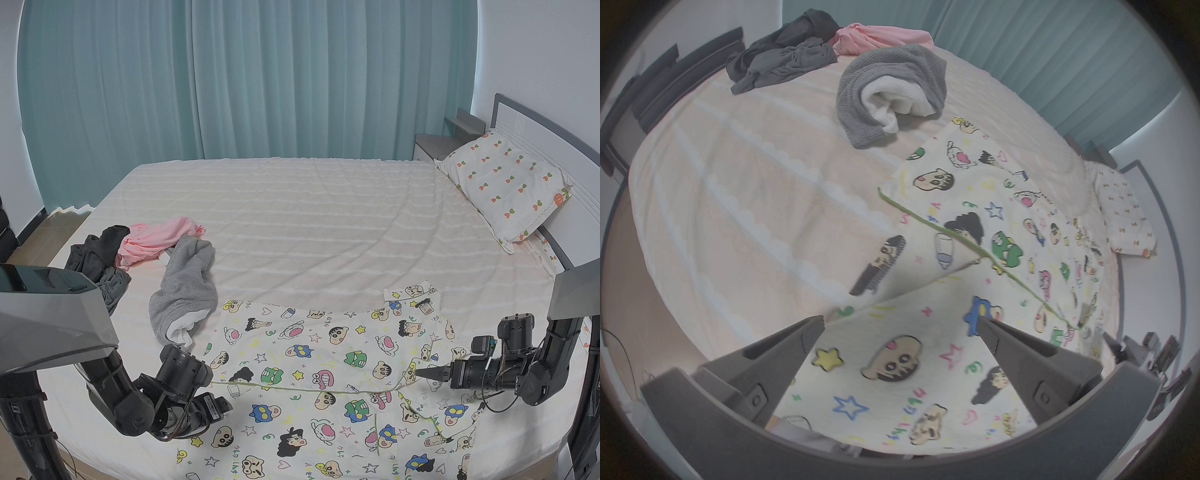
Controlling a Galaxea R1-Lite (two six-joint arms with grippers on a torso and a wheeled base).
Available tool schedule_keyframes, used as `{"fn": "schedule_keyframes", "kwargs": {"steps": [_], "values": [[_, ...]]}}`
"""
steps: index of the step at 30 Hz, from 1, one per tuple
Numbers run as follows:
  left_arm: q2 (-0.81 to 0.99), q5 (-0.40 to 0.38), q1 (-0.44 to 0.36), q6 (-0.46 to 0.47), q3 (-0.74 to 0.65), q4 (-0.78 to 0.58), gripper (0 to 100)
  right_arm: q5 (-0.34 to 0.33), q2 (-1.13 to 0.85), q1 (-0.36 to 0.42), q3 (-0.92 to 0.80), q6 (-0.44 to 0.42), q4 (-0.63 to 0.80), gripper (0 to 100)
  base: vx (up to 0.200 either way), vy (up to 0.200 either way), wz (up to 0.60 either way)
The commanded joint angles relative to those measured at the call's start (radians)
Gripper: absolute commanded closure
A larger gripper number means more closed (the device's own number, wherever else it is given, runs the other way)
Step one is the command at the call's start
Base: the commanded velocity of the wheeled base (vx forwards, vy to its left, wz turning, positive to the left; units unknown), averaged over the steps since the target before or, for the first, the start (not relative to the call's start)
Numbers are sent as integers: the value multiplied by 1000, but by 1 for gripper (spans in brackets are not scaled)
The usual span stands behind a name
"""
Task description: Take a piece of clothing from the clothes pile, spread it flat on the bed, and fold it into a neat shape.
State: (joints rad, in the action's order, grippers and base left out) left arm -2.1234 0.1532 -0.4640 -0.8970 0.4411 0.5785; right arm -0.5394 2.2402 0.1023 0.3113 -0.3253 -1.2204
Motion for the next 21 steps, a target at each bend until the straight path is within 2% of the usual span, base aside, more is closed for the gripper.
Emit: {"fn": "schedule_keyframes", "kwargs": {"steps": [1, 5, 8, 13, 16, 21], "values": [[-115, 34, 18, 50, -2, 86, 0, -1, 1, 0, -1, -1, -16, 0, 0, 0, 0], [-130, 37, 16, 89, -8, 126, 0, -1, 1, 0, -8, -1, -27, 0, 0, 0, 0], [-124, 35, 7, 82, -10, 130, 0, -1, 1, 0, -6, -1, -28, 0, 0, 0, 0], [-139, 82, -77, 75, -15, 124, 0, -1, 1, 0, -8, -1, -30, 0, 0, 0, 0], [-138, 91, -140, 23, -12, 124, 0, -1, -1, 0, -8, -1, -30, 0, 0, 0, 0], [-86, 89, -202, -37, -5, 121, 0, -1, -1, 0, -8, -1, -30, 0, 0, 0, 0]]}}
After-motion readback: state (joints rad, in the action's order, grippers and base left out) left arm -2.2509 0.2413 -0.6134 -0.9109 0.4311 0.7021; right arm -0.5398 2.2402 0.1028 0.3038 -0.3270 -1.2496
